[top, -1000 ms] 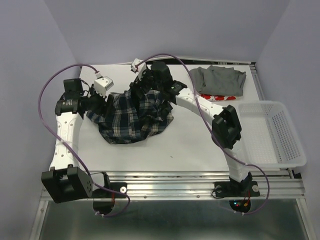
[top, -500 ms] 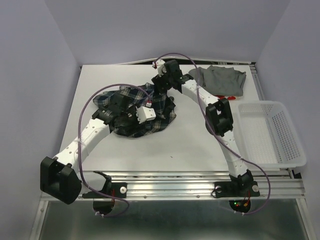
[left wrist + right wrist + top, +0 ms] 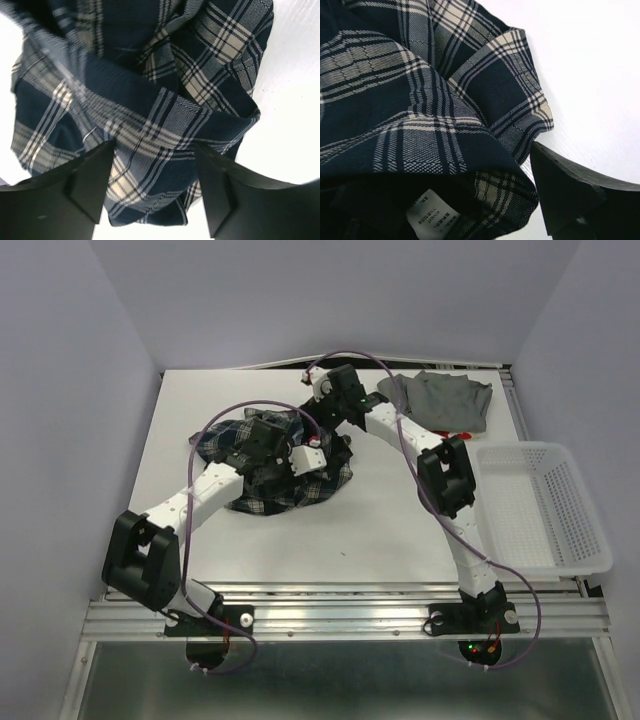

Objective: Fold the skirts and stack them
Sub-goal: Move the skirt to the center of the board, then flatten the skirt out

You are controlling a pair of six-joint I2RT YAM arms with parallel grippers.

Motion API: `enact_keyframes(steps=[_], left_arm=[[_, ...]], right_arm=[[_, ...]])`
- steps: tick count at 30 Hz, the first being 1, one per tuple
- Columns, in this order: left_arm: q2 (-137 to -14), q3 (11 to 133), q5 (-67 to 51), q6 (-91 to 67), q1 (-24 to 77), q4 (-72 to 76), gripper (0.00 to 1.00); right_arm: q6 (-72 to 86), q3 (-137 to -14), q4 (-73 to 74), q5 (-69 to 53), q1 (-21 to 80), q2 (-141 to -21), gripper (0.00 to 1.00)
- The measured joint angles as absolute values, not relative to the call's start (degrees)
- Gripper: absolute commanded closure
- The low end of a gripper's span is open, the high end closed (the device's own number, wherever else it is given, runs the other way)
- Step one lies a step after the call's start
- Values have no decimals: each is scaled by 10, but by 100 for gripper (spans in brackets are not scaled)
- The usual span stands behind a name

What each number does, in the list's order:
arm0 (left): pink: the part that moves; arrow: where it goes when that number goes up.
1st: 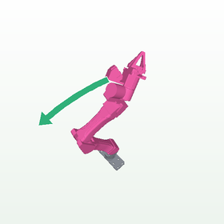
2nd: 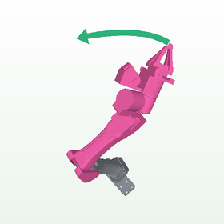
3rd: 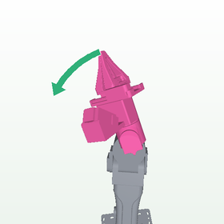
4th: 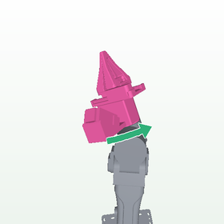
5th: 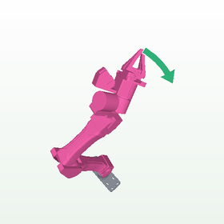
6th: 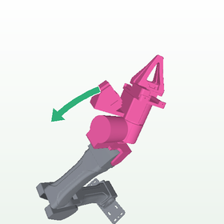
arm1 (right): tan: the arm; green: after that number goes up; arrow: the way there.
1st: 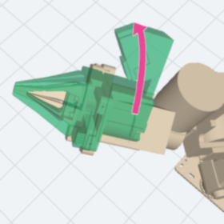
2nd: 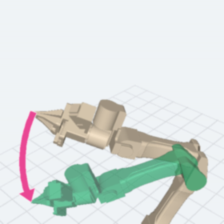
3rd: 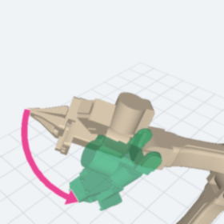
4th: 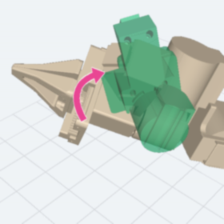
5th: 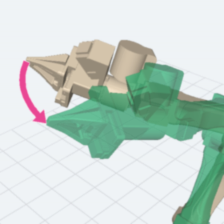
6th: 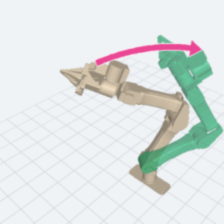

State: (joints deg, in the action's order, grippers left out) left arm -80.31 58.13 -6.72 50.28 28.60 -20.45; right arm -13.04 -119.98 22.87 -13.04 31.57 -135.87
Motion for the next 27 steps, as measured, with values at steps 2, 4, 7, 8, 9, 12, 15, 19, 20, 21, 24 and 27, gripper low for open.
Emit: enact_keyframes(steps=[2, 4, 7, 8, 9, 12, 15, 19, 20, 21, 24, 27], left_arm=[[-829, 584, -71, 513, 286, -199, 54], [-851, 592, -76, 520, 286, -207, 77], [-865, 607, -85, 530, 279, -218, 100], [-865, 612, -90, 530, 276, -225, 100], [-865, 623, -98, 531, 269, -235, 100], [-864, 667, -128, 528, 235, -263, 100], [-861, 725, -164, 521, 195, -300, 100], [-848, 795, -201, 519, 160, -351, 100], [-840, 812, -214, 519, 157, -364, 100], [-835, 822, -224, 519, 157, -377, 100], [-822, 849, -261, 512, 156, -408, 100], [-823, 854, -293, 501, 146, -421, 100]], right_arm=[[-130, -1198, 227, -136, 316, -1351, 0], [-131, -1194, 226, -138, 315, -1343, 0], [-131, -1192, 225, -139, 312, -1335, 0], [-131, -1192, 224, -139, 310, -1334, 0], [-130, -1192, 225, -138, 307, -1332, 0], [-125, -1192, 224, -138, 294, -1331, 0], [-121, -1192, 225, -138, 278, -1329, 0], [-120, -1192, 228, -138, 257, -1306, 0], [-120, -1192, 229, -139, 251, -1296, 0], [-121, -1192, 231, -140, 244, -1279, 0], [-122, -1189, 232, -140, 230, -1225, 0], [-119, -1163, 243, -151, 215, -1156, 0]])
